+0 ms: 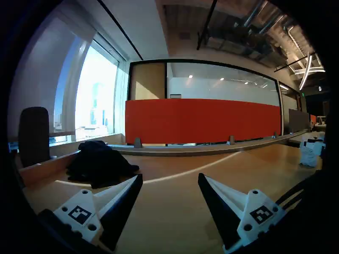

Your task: Fold towel

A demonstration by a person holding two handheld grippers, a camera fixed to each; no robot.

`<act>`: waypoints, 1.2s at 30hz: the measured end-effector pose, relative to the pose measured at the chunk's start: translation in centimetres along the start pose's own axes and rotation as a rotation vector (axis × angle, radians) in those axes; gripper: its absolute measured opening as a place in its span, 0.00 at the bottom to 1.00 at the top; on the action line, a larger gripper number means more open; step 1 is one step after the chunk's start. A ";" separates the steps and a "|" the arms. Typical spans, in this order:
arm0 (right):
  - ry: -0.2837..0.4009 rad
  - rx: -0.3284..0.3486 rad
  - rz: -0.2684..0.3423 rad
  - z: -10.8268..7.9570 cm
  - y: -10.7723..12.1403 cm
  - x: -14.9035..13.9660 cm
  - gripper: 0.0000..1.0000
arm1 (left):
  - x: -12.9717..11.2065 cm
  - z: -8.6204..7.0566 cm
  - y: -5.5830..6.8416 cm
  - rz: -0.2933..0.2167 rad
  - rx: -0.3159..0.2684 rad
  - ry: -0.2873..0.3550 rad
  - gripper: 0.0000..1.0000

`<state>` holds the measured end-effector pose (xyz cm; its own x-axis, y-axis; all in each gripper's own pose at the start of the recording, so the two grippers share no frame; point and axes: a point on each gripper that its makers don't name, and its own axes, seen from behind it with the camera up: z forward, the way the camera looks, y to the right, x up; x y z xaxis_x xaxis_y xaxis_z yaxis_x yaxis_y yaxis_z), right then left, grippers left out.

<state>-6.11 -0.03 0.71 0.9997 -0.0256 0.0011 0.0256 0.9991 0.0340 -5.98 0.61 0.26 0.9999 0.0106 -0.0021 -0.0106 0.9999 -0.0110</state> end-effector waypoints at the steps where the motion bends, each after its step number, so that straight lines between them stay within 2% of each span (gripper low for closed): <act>1: 0.000 0.000 0.000 0.0 0.0 0.0 0.99 | 0.0 0.0 0.0 0.000 0.000 0.000 0.97; 36: 0.000 0.000 0.000 0.1 0.0 0.0 0.99 | 0.5 -0.1 -0.1 0.000 0.000 -0.002 0.97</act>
<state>-6.10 -0.08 0.77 0.9997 -0.0260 0.0013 0.0259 0.9991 0.0336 -5.44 0.53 0.13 0.9999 0.0111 0.0000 -0.0111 0.9999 -0.0111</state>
